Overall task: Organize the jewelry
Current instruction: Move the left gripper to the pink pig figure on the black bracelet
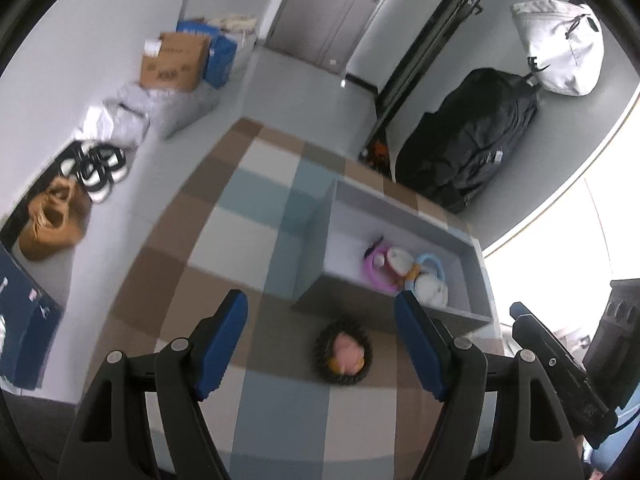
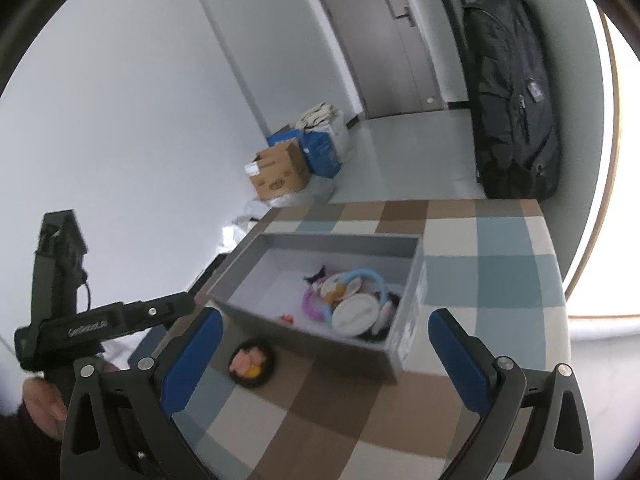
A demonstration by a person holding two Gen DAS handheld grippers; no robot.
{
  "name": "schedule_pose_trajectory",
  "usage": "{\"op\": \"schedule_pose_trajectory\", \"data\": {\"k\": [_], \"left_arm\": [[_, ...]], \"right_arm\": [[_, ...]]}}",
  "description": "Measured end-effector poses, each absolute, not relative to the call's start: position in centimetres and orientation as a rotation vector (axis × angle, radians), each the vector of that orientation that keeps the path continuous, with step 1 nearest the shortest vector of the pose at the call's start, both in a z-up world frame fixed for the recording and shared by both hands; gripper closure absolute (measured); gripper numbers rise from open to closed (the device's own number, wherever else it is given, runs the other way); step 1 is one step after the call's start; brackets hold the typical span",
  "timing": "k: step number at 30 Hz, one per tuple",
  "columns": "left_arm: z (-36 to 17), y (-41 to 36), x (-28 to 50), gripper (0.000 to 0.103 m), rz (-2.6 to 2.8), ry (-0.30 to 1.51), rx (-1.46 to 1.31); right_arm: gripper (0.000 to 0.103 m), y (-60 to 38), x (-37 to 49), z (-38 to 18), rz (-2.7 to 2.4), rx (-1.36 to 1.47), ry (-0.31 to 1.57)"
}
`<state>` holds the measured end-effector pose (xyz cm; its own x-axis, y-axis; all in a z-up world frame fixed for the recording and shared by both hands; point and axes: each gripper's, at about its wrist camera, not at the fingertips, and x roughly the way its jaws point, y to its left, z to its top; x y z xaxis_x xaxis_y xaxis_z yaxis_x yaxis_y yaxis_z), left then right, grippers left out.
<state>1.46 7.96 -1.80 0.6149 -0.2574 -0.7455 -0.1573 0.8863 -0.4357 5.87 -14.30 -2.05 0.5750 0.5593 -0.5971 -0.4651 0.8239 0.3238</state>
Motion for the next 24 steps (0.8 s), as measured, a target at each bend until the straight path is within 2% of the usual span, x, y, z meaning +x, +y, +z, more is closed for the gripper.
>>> {"op": "schedule_pose_trajectory", "data": {"k": [11, 20, 24], "left_arm": [[-4.4, 4.1, 1.7, 0.030, -0.121, 1.043, -0.277], [-5.7, -0.1, 1.5, 0.030, -0.062, 1.038, 0.041], [-5.8, -0.2, 1.4, 0.030, -0.053, 1.005, 0.084]], "right_arm": [[0.000, -14.7, 5.1, -2.3, 0.580, 0.133, 0.768], [0.000, -15.5, 5.0, -2.2, 0.568, 0.147, 0.762], [0.000, -15.6, 5.1, -2.1, 0.567, 0.151, 0.764]]}}
